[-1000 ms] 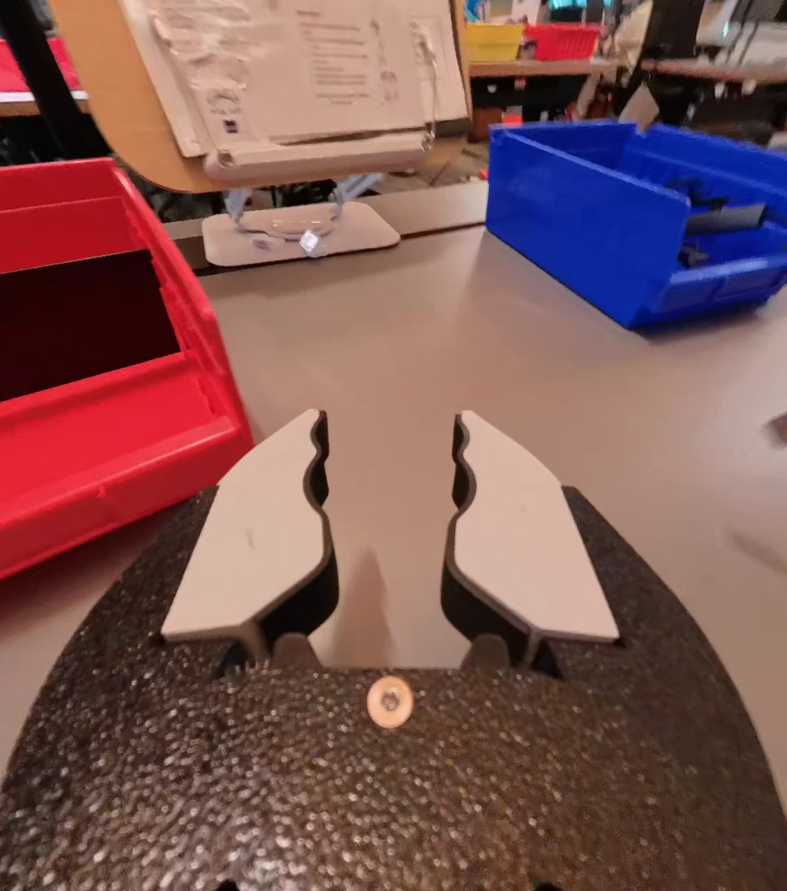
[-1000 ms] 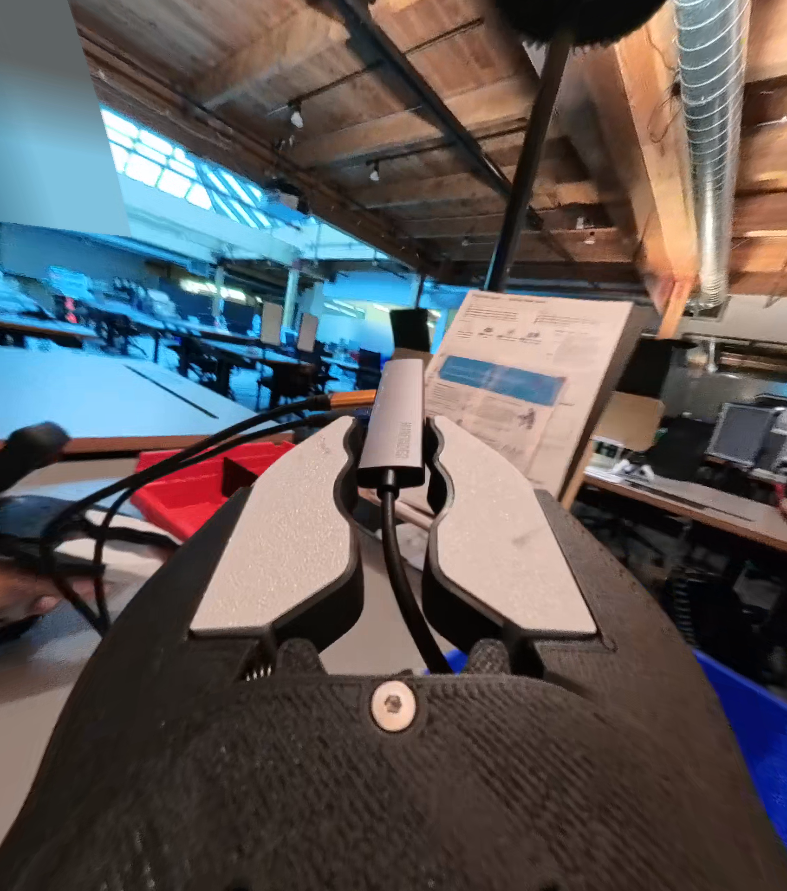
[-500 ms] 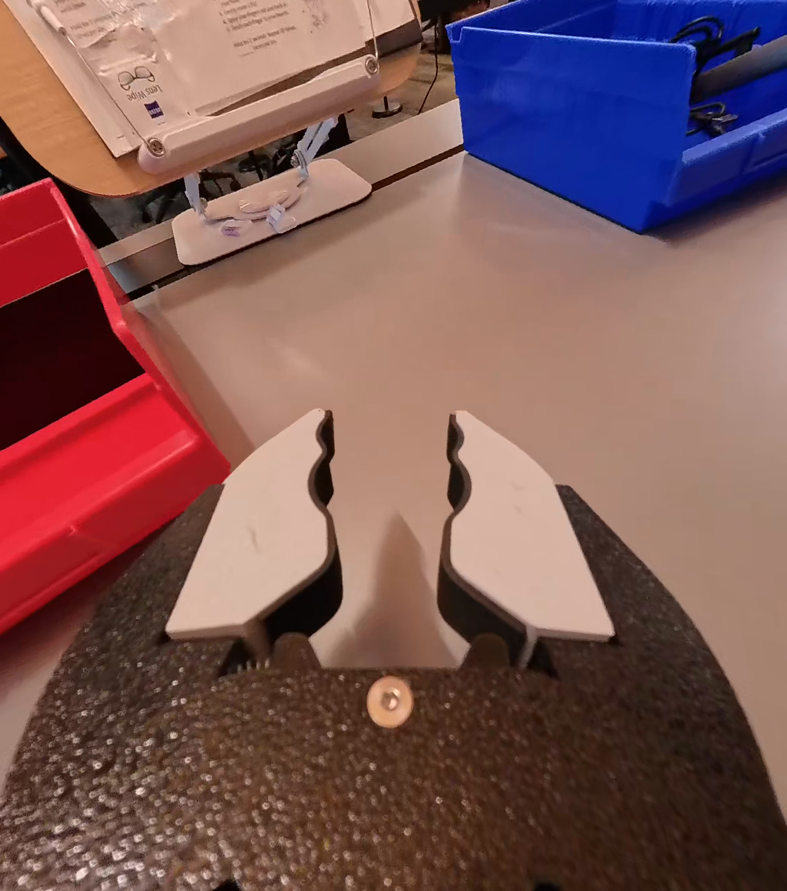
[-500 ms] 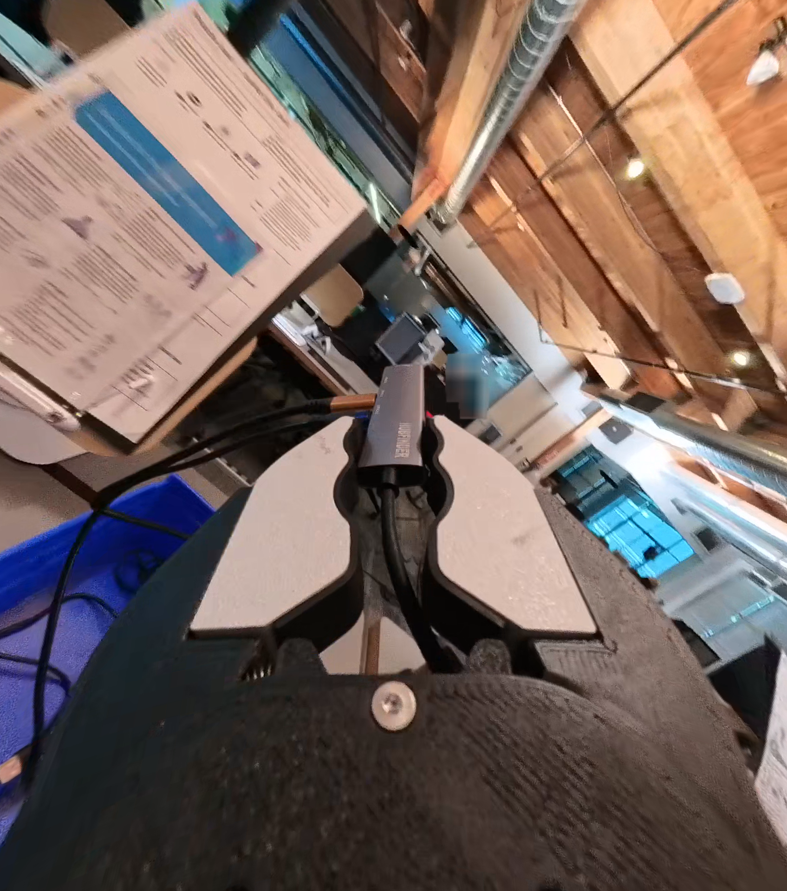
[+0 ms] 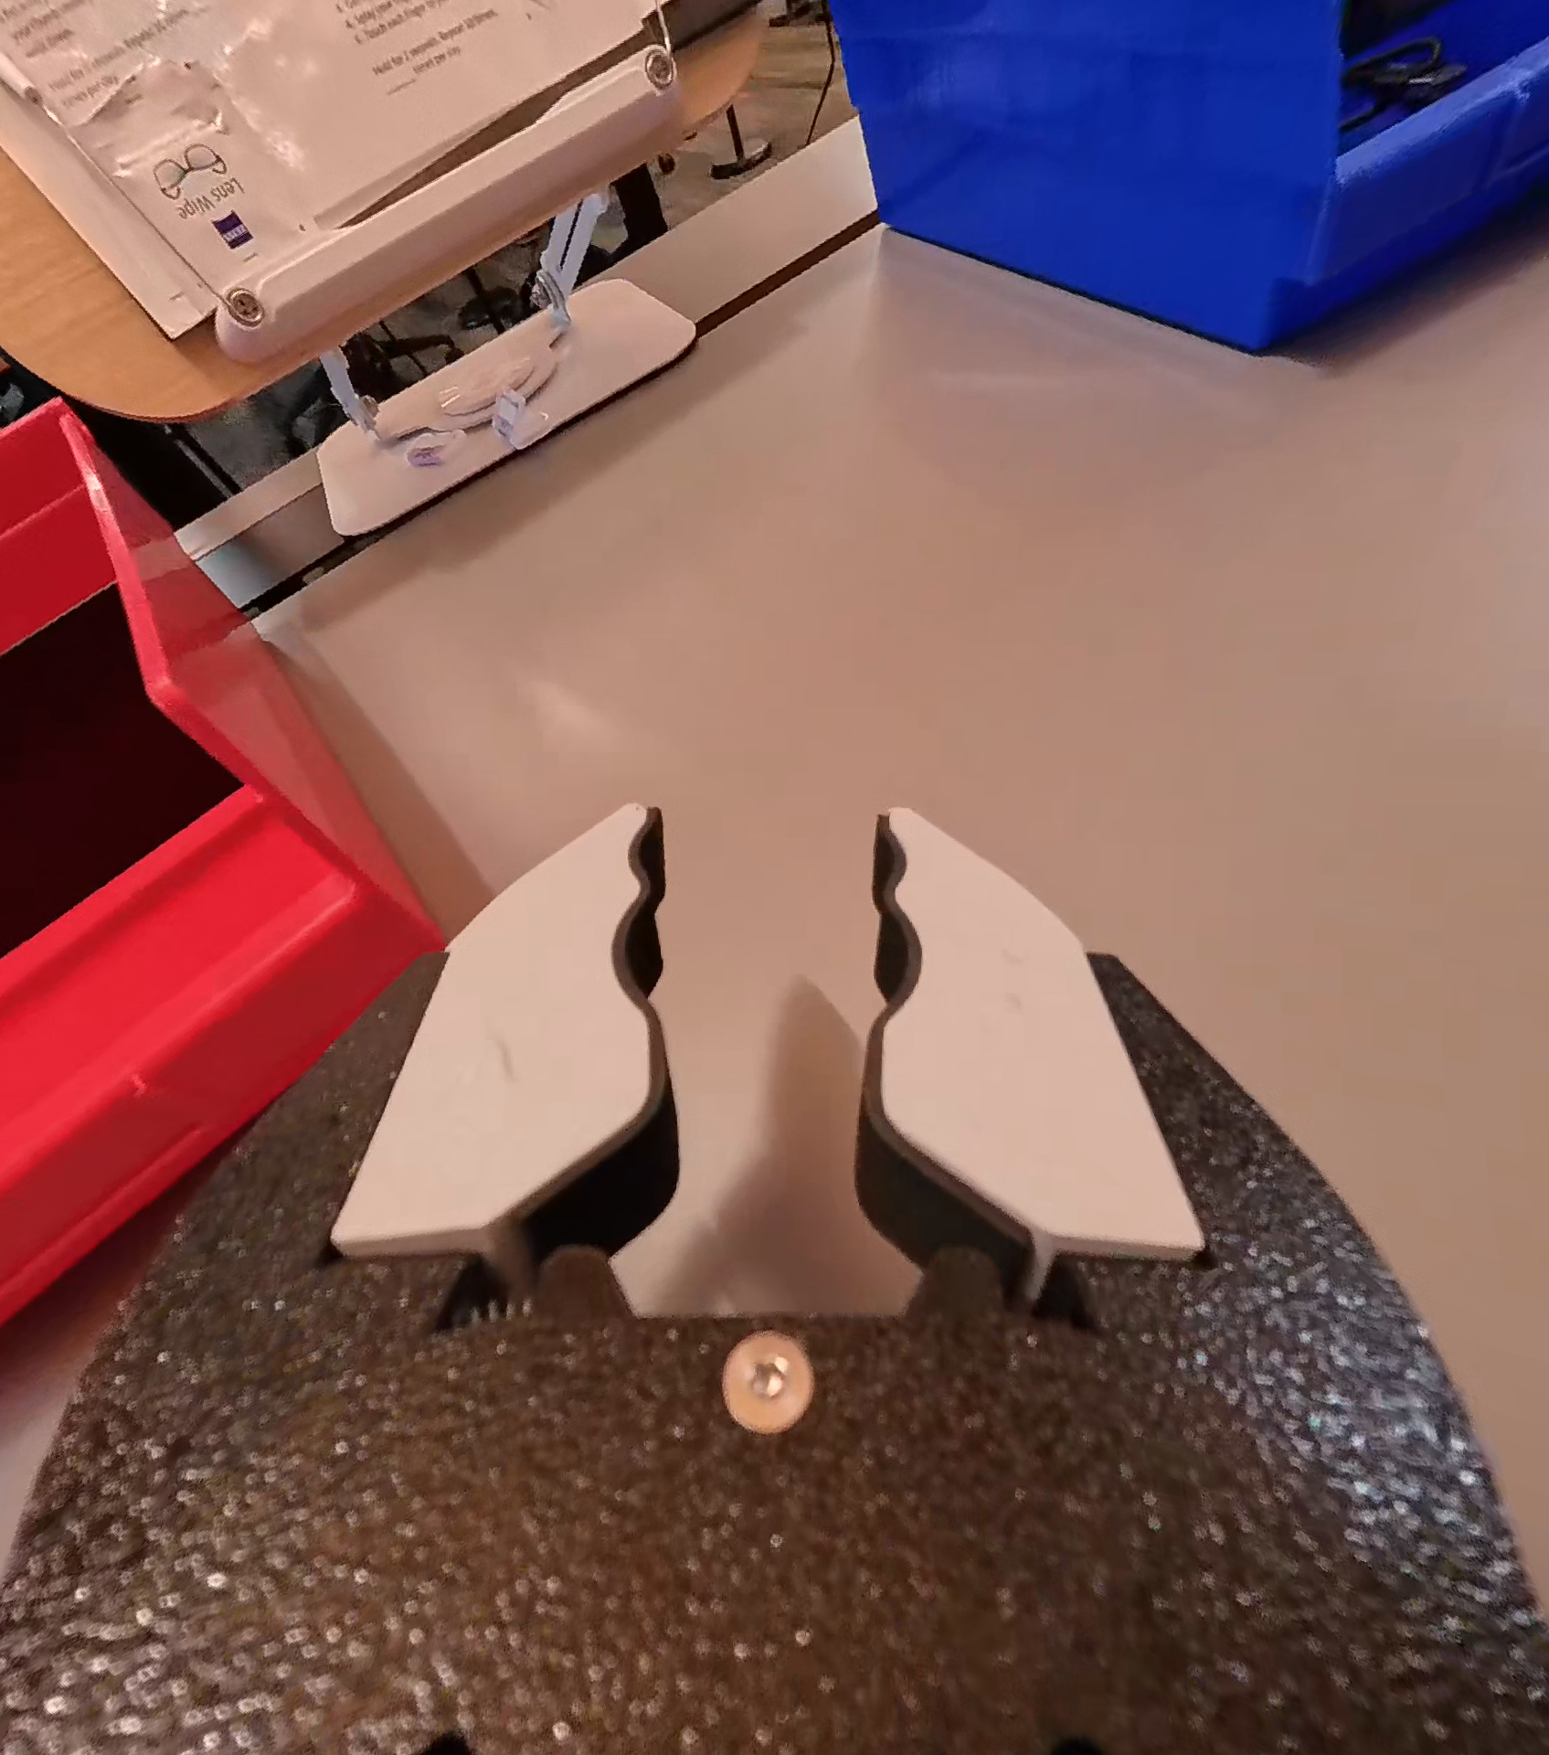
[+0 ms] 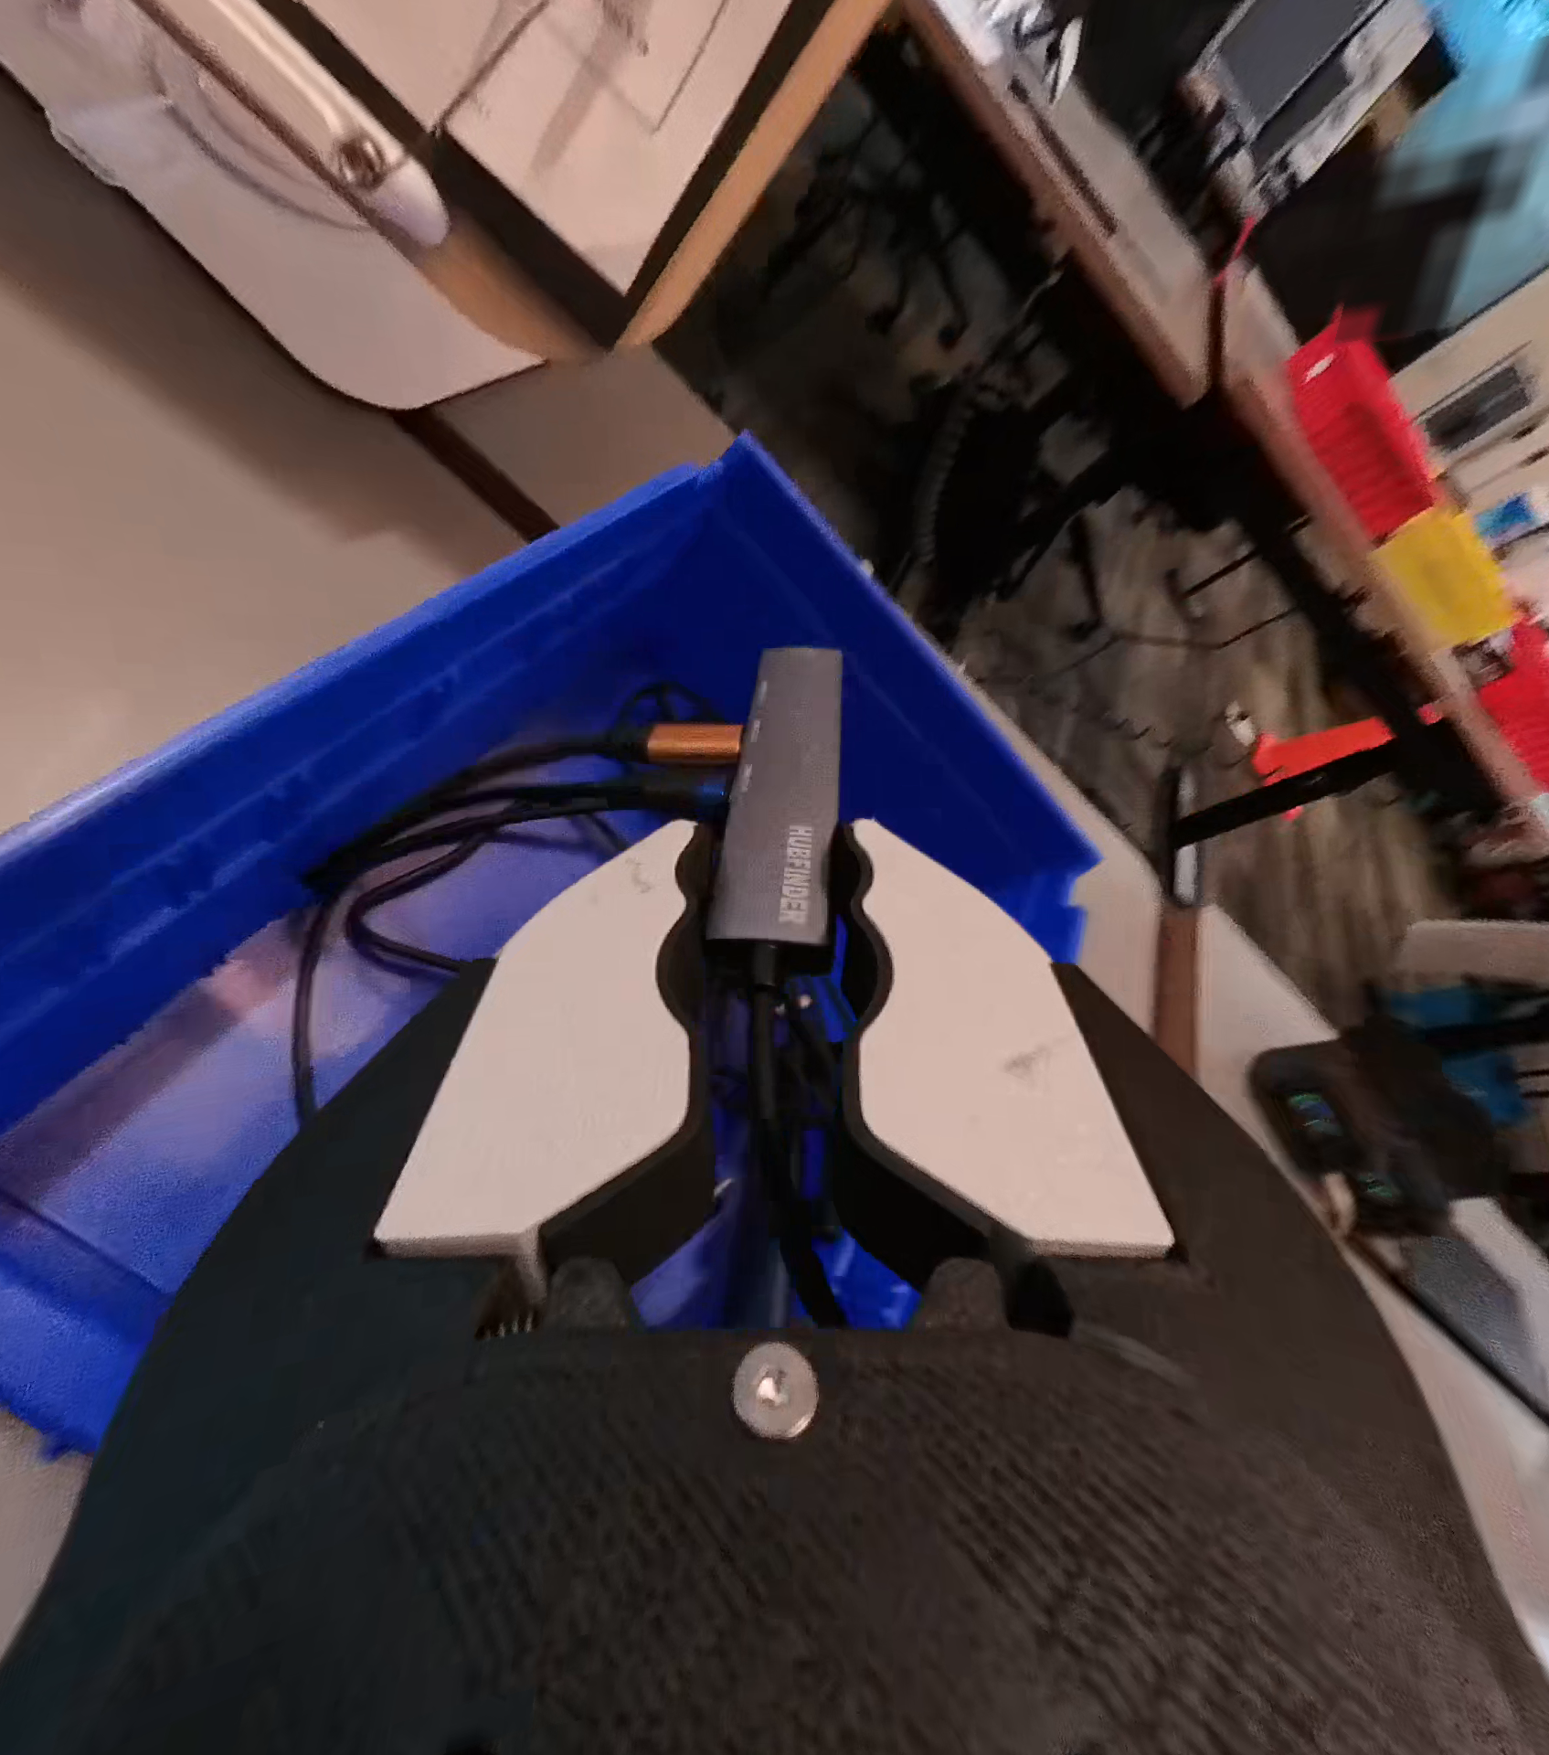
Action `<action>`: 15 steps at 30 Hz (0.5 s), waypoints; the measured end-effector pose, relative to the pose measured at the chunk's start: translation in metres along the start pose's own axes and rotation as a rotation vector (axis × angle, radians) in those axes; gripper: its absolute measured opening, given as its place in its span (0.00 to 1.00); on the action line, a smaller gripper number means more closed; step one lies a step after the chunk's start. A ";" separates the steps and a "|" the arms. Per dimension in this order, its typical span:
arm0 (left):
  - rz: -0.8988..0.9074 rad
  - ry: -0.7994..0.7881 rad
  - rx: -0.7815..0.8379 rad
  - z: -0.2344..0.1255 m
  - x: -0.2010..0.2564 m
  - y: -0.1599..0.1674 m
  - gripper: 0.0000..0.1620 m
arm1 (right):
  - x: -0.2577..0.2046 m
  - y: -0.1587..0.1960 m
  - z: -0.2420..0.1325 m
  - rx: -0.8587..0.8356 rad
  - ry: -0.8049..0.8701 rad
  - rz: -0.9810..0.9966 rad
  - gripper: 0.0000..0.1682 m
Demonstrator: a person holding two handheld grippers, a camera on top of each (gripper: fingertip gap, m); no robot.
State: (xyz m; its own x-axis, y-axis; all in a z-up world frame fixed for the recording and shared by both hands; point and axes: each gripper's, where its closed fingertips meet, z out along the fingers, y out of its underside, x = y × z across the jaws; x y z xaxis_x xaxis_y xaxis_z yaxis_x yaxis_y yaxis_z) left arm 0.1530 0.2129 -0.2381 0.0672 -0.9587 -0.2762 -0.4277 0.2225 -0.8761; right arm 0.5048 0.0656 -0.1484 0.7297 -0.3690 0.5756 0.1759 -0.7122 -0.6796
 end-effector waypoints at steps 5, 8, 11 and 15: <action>0.009 0.007 0.004 0.000 0.002 0.000 0.25 | -0.017 0.036 0.011 -0.140 -0.217 0.189 0.24; 0.023 0.006 0.002 0.000 0.003 0.000 0.25 | -0.021 0.036 -0.013 -0.140 -0.378 0.296 0.33; 0.046 0.005 -0.009 0.001 0.005 0.001 0.24 | -0.002 0.019 -0.052 0.007 -0.399 0.348 0.36; 0.102 -0.001 -0.029 0.003 0.010 0.004 0.24 | 0.055 0.034 -0.092 0.059 -0.163 0.385 0.26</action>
State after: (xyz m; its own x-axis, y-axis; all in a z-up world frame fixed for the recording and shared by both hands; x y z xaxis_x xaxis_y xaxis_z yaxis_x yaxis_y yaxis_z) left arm 0.1546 0.2048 -0.2450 0.0231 -0.9310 -0.3643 -0.4585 0.3140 -0.8314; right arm 0.4899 -0.0343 -0.0981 0.8439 -0.4987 0.1979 -0.0960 -0.5032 -0.8588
